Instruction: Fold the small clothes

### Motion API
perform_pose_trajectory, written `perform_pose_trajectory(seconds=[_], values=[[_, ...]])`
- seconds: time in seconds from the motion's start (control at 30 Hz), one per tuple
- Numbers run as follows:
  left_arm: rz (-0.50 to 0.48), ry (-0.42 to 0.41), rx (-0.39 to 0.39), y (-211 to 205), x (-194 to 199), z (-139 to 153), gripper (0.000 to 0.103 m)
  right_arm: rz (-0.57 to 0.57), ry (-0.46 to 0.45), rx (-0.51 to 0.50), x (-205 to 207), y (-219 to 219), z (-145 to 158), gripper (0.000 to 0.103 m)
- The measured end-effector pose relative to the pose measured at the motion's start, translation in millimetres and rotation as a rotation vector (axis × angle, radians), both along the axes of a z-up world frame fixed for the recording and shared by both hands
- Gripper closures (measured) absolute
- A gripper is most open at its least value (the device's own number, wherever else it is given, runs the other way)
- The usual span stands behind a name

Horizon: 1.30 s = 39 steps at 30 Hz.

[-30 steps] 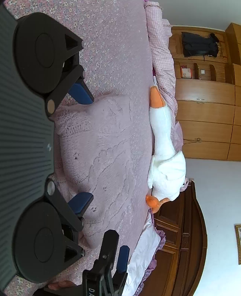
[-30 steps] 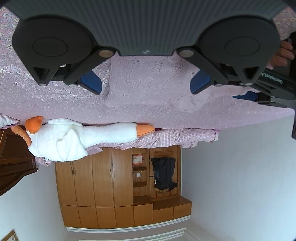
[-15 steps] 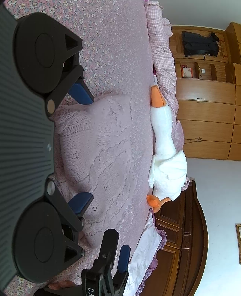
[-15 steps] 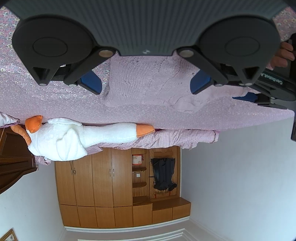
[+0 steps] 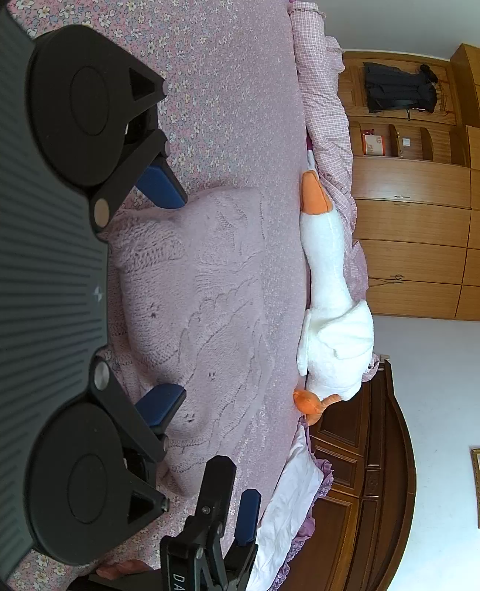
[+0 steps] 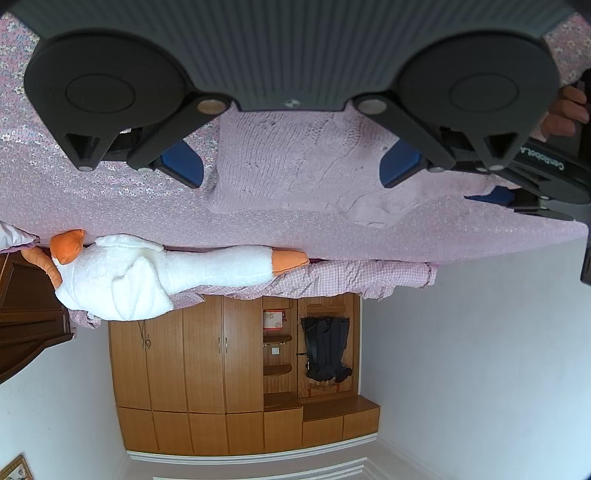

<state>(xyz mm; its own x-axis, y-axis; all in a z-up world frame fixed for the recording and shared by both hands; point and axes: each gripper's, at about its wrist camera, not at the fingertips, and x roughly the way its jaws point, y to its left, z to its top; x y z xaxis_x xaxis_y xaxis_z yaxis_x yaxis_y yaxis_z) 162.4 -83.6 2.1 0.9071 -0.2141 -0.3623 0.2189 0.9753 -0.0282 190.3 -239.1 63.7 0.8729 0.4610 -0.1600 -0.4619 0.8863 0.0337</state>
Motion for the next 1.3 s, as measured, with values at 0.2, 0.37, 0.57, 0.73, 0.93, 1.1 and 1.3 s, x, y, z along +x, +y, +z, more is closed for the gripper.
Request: perform_pose_trajectory(seconds=[0.2,0.37,0.57,0.73,0.93,1.1,1.3], values=[[-0.009,0.000,0.004,1.6,0.1,-1.7,0.000,0.000,0.000,-0.005,0.6,0.4,0.3,0.000],[-0.012,0.003,0.006,4.0,1.1,-3.3,0.000,0.000,0.001,-0.007,0.9,-0.1,0.5,0.000],[-0.012,0.003,0.009,3.8,1.2,-2.6,0.000,0.001,0.001,-0.007,1.0,0.3,0.5,0.000],[-0.015,0.004,0.013,4.1,1.3,-2.7,0.000,0.001,0.001,-0.008,0.9,0.3,0.6,0.000],[-0.015,0.004,0.013,4.1,1.2,-2.7,0.000,0.001,0.002,-0.010,1.3,0.6,0.5,0.000],[-0.017,0.001,0.012,4.6,1.0,-2.1,0.000,0.001,0.002,-0.010,1.1,0.7,0.7,0.000],[-0.016,-0.001,0.016,4.8,1.0,-2.3,0.000,0.002,0.006,-0.012,3.3,-0.6,-0.7,0.000]])
